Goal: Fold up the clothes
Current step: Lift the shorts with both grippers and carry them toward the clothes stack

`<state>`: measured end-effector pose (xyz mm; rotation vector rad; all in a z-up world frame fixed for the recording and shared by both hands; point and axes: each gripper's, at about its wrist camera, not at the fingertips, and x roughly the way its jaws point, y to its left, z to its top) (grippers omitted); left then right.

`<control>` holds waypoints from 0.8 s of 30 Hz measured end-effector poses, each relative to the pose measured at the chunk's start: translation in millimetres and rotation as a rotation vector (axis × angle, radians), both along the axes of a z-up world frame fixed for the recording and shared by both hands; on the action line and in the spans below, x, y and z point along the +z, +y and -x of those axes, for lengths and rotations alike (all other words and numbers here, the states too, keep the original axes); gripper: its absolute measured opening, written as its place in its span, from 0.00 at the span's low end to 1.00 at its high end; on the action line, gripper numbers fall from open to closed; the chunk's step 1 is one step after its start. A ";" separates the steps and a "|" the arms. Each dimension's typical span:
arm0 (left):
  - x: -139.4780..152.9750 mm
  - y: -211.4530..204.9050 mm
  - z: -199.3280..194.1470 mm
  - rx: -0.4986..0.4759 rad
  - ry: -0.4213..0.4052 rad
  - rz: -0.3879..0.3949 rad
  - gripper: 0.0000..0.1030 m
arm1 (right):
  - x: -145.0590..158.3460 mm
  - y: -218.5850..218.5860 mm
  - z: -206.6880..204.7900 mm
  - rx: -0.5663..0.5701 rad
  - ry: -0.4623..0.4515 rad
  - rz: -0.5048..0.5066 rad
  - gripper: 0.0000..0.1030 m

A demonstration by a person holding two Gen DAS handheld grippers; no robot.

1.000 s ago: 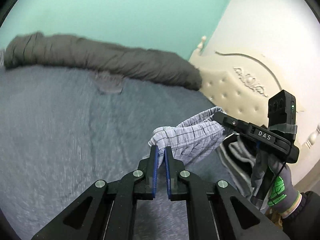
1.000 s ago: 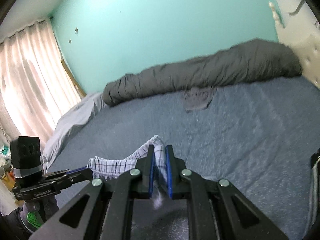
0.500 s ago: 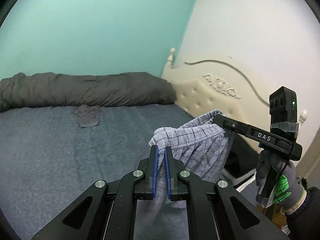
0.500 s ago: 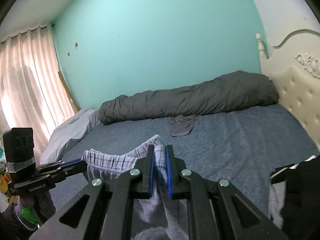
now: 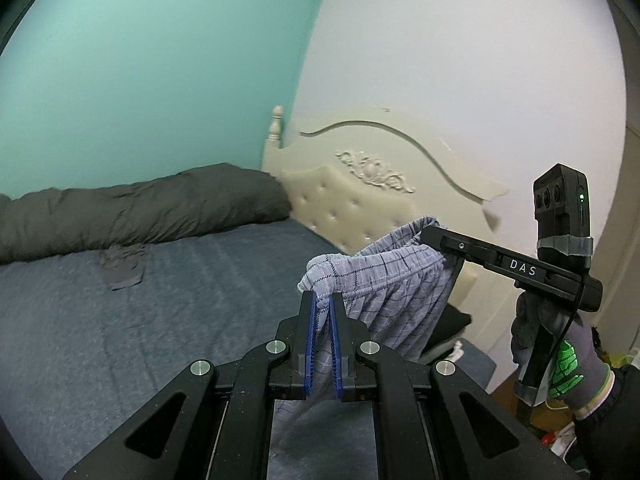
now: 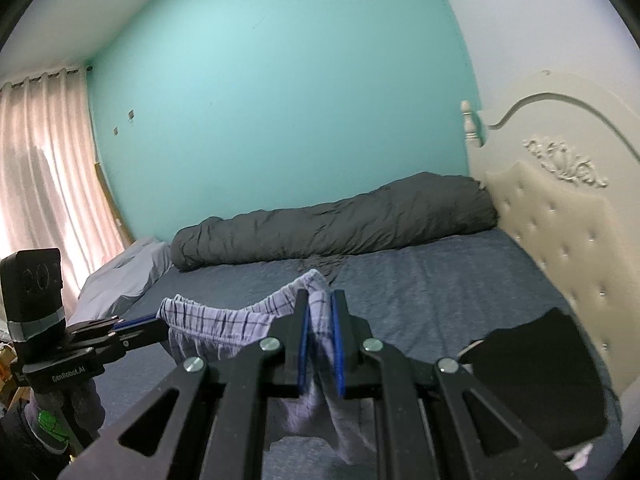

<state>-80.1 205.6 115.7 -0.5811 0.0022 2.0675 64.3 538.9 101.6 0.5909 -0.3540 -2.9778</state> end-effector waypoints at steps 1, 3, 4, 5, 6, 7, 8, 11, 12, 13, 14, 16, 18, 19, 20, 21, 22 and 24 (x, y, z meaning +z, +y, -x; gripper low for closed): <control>2.5 6.0 -5.5 -0.011 0.001 -0.001 0.07 | 2.0 4.1 -6.3 -0.009 0.001 -0.001 0.09; 6.9 17.6 -17.3 -0.032 0.003 0.000 0.07 | 6.1 11.8 -18.5 -0.026 0.002 -0.002 0.09; 8.9 23.3 -23.4 -0.042 0.004 0.001 0.07 | 8.9 14.6 -23.4 -0.034 0.003 -0.003 0.09; 10.7 29.0 -29.1 -0.052 0.005 0.002 0.07 | 11.1 19.0 -30.1 -0.044 0.004 -0.004 0.09; 11.9 35.0 -33.6 -0.062 0.007 0.004 0.07 | 12.4 22.8 -34.8 -0.050 0.004 -0.003 0.09; 13.0 40.9 -38.1 -0.071 0.008 0.006 0.07 | 13.7 26.8 -39.9 -0.056 0.004 -0.003 0.09; 14.2 46.9 -42.6 -0.080 0.010 0.008 0.07 | 15.2 31.7 -45.9 -0.066 0.004 -0.005 0.09; 17.0 64.6 -55.0 -0.106 0.012 0.013 0.07 | 18.3 44.4 -61.5 -0.093 0.004 -0.007 0.09; 17.5 69.7 -58.7 -0.114 0.012 0.013 0.07 | 18.9 49.2 -66.9 -0.103 0.004 -0.007 0.09; 18.3 74.8 -62.1 -0.122 0.011 0.014 0.07 | 19.7 53.8 -71.8 -0.114 0.004 -0.007 0.09; 19.3 80.7 -65.8 -0.131 0.011 0.015 0.07 | 20.3 58.4 -76.2 -0.124 0.005 -0.008 0.09; 22.0 94.1 -74.2 -0.150 0.016 0.019 0.07 | 21.9 67.9 -84.9 -0.146 0.006 -0.009 0.09; 24.7 105.8 -80.4 -0.167 0.020 0.021 0.07 | 23.6 75.0 -89.9 -0.165 0.004 -0.016 0.09; 26.2 112.8 -83.4 -0.174 0.023 0.024 0.07 | 24.4 79.2 -92.0 -0.174 0.002 -0.020 0.09; 27.6 119.5 -86.0 -0.182 0.024 0.026 0.07 | 25.7 84.4 -93.3 -0.184 -0.001 -0.021 0.09; 28.3 125.2 -87.5 -0.188 0.025 0.028 0.07 | 27.1 90.4 -95.4 -0.195 -0.002 -0.023 0.09; 28.7 131.4 -87.9 -0.194 0.025 0.030 0.07 | 28.5 96.1 -97.1 -0.205 -0.002 -0.024 0.09; 29.5 146.2 -89.1 -0.206 0.025 0.037 0.07 | 29.6 107.0 -100.5 -0.222 -0.005 -0.027 0.09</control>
